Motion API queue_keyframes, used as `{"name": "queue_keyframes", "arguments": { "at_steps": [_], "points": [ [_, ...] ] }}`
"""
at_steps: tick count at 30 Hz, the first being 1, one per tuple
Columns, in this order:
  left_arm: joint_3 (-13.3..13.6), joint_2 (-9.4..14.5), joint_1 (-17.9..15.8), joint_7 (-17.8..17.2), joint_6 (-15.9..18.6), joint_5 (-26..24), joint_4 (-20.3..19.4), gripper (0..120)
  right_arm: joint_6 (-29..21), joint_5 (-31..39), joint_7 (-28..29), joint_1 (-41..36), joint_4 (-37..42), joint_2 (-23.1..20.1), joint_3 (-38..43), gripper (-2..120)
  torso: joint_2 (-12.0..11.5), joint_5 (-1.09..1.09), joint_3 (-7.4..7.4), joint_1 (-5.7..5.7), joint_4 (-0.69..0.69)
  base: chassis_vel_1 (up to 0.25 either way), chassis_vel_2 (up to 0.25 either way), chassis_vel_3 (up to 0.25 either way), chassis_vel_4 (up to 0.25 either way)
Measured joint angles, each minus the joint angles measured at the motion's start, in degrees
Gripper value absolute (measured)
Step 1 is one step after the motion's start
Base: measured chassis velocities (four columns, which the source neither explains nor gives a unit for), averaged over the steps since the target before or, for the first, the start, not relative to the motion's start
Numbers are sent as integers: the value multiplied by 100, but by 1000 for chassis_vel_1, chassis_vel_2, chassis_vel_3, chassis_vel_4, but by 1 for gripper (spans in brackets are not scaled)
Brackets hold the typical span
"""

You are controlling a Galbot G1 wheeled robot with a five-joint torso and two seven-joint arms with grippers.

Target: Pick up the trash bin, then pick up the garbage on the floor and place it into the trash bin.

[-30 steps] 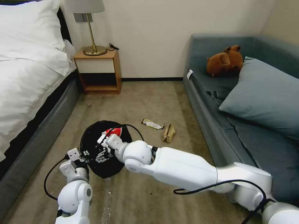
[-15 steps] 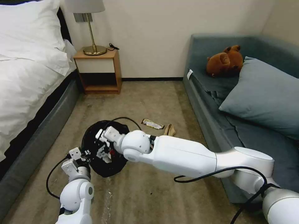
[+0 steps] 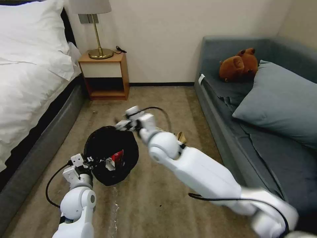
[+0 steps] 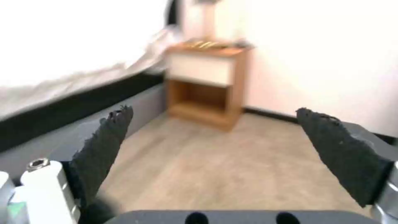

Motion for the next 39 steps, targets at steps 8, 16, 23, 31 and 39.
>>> {"name": "queue_keyframes", "arguments": {
  "at_steps": [8, 16, 23, 31, 39],
  "points": [
    [-52, 168, -91, 115, -58, -12, 102, 2, 684, -552, -433, -1845, 701, -195, 1758, 100, 0, 1, 0, 0, -2, 0, 0, 0, 0],
    [-69, 146, 35, 229, -161, -10, 71, 2, 1670, -1300, -1013, -2961, 630, 35, 2457, 100, 1, -1, 0, 0, 1, 0, 0, 0, 0],
    [-127, 112, 113, 257, -226, -30, 56, 2, 2669, -1995, -1407, -3138, -54, 306, 2678, 100, 1, -2, 0, 0, 2, 0, 0, 0, 0],
    [-109, 74, 96, 254, -224, -5, 12, 2, 2788, -2032, -1487, -3074, -257, 360, 2690, 100, 1, -2, 0, 0, 2, 0, 0, 0, 0],
    [-104, 64, 98, 248, -230, 24, 23, 2, 2868, -2025, -1549, -3080, -338, 367, 2734, 100, 1, -2, 0, 0, 2, 0, 0, 0, 0]
  ]
}}
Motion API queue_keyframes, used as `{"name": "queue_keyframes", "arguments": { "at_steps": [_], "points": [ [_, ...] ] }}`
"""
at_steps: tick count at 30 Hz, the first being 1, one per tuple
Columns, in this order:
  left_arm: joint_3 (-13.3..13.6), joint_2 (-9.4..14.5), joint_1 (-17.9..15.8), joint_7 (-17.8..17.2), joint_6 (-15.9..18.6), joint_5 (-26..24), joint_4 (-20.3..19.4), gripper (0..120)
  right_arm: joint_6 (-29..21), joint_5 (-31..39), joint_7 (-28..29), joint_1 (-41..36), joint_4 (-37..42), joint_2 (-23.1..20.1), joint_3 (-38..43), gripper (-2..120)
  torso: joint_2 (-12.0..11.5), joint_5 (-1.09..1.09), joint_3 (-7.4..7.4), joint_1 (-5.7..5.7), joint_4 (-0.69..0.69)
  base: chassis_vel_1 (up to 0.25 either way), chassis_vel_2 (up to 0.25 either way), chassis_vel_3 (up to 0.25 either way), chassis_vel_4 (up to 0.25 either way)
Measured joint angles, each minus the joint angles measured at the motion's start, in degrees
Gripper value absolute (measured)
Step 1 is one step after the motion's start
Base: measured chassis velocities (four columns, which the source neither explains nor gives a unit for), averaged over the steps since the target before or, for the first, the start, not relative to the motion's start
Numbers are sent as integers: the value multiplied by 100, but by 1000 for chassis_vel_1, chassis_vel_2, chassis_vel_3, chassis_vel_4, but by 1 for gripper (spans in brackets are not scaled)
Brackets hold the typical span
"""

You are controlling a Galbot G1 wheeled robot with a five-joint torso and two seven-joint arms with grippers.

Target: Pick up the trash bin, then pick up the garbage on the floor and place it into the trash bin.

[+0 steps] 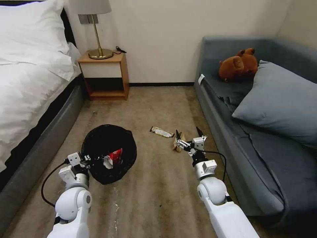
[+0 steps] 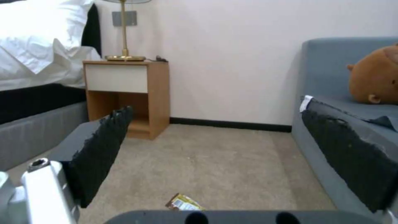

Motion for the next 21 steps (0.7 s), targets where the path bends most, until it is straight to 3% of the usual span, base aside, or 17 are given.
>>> {"name": "queue_keyframes", "arguments": {
  "at_steps": [9, 21],
  "points": [
    [4, -5, 38, -6, -4, 18, -58, 2, 17, 29, -2, -20, 13, -3, 33, 100, 0, 0, 0, -1, 0, -17, 29, 24, -19],
    [23, -7, 62, -15, 8, 32, -116, 2, 39, 29, -2, -87, 47, -11, 56, 100, -1, 0, 1, 0, -1, -141, 131, 129, -140]
  ]
}}
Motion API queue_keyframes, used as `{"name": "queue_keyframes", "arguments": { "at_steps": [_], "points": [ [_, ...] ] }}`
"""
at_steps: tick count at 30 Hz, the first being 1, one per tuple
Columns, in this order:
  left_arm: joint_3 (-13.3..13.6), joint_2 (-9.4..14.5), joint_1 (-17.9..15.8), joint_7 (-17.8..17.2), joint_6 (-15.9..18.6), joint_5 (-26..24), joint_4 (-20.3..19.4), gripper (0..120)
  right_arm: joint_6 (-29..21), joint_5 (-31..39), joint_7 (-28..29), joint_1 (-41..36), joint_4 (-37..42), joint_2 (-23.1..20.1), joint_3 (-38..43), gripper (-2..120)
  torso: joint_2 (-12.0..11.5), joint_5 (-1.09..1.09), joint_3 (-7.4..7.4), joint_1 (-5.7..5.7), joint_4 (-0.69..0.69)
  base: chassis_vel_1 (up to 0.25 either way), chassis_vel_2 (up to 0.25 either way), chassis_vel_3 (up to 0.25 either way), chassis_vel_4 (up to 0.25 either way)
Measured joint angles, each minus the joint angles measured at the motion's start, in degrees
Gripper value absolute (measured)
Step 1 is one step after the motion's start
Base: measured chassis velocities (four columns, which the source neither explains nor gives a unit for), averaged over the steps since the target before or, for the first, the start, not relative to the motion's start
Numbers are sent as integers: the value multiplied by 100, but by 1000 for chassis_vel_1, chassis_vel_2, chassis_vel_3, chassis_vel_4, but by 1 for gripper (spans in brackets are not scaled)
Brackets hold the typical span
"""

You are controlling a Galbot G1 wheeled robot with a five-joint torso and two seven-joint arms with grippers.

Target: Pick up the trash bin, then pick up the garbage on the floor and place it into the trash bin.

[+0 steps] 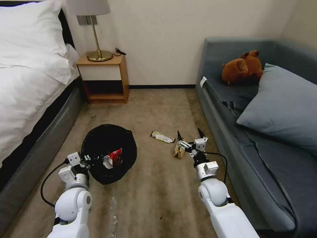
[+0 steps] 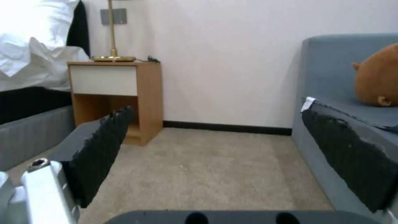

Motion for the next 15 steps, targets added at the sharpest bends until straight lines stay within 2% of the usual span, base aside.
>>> {"name": "queue_keyframes", "arguments": {
  "at_steps": [15],
  "points": [
    [-9, -9, 64, 3, -3, -7, -16, 2, 9, 5, -2, -62, -3, 1, -5, 100, 0, 0, 0, 0, 0, -81, 85, 81, -90]
  ]
}}
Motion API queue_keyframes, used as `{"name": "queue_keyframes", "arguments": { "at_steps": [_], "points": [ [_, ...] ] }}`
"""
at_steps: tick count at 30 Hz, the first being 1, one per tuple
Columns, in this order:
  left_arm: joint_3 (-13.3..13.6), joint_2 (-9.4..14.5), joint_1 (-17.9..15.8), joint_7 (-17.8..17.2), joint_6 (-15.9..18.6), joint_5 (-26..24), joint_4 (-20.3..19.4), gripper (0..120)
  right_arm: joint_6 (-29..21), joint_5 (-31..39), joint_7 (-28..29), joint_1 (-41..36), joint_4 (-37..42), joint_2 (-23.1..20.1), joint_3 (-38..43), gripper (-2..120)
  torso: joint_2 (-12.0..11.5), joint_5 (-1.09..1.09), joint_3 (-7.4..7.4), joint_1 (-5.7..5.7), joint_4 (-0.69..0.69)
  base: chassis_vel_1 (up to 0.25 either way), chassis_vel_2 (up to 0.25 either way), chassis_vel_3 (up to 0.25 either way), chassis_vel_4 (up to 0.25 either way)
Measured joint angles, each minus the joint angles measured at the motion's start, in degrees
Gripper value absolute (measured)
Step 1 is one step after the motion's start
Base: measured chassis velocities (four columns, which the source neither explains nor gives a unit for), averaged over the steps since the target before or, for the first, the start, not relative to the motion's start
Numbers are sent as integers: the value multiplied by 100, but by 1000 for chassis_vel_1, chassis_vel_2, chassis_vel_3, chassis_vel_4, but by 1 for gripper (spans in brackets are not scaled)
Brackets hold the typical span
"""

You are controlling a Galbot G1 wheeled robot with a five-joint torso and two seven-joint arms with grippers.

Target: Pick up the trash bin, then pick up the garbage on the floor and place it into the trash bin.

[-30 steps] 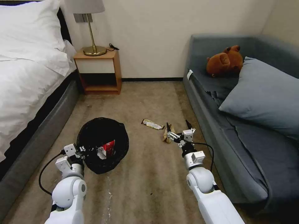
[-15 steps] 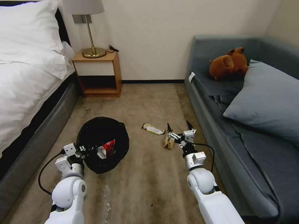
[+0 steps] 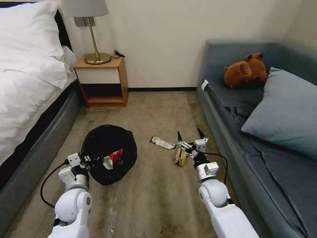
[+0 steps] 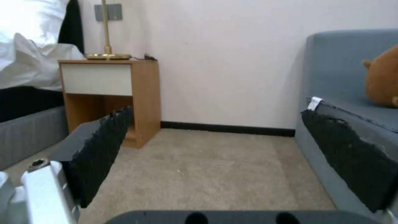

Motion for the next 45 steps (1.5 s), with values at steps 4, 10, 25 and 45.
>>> {"name": "queue_keyframes", "arguments": {
  "at_steps": [4, 10, 25, 45],
  "points": [
    [-3, -4, 11, 3, -7, -1, 0, 2, 7, 0, 0, -14, 0, -2, -1, 100, 0, -1, 0, 0, 0, -114, 118, 113, -94],
    [-5, -7, 14, 5, -16, -16, -29, 2, 25, -4, -3, -66, 7, -27, -16, 100, 0, 0, 0, 0, 0, -89, 91, 72, -78],
    [-31, -31, 103, -20, -65, -6, -104, 2, 25, -14, -7, -79, 11, -107, -163, 100, 0, -1, 0, 0, 0, -96, 93, 92, -91],
    [-30, -39, 285, -8, -139, 95, -287, 2, 54, -25, -34, -285, -58, -165, -214, 100, 0, 0, 0, 0, 0, -67, 68, 72, -69]
  ]
}}
